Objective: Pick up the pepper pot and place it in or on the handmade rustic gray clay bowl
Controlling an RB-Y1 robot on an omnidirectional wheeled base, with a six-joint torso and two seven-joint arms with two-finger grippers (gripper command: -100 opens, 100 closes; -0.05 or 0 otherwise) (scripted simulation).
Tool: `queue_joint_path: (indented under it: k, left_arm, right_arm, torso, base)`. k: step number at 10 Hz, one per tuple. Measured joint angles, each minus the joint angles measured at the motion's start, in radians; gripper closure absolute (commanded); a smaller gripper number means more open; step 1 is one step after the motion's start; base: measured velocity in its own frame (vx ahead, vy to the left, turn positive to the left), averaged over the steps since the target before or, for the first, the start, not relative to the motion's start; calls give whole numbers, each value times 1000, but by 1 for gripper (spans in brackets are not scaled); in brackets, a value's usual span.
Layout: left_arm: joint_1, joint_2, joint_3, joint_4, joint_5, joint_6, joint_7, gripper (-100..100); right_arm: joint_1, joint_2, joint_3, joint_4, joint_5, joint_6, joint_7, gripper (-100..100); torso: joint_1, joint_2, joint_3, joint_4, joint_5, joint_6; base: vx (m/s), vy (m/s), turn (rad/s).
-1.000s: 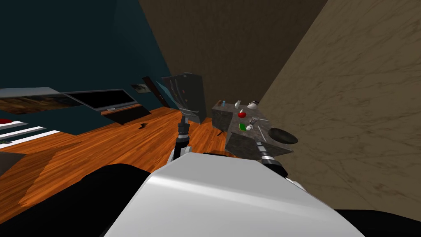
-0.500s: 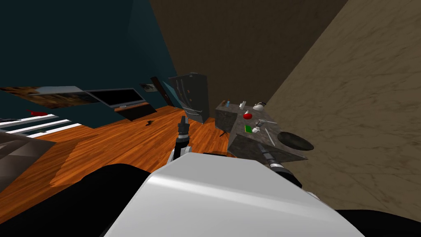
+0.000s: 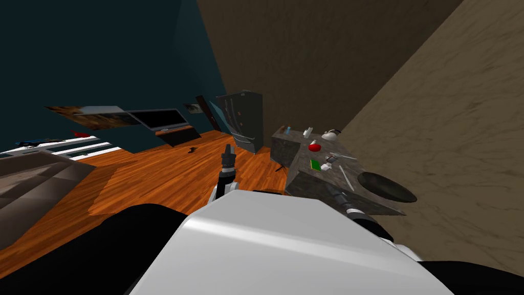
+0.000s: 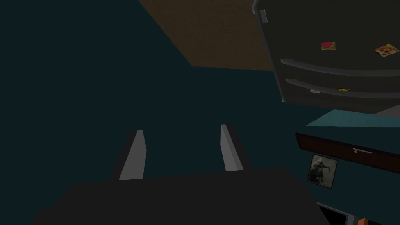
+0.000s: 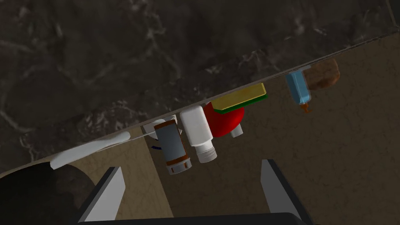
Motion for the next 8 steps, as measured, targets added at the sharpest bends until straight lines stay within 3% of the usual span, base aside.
queue_joint_path:
  k: [8]
  left_arm:
    - [0,0,0,0,0,0,0,0]
  right_arm:
    - [-27,-193,1,75,119,19,112,-100]
  torso:
    - [-2,-2,-1,0,-1,0]
  base:
    - [65,-54,109]
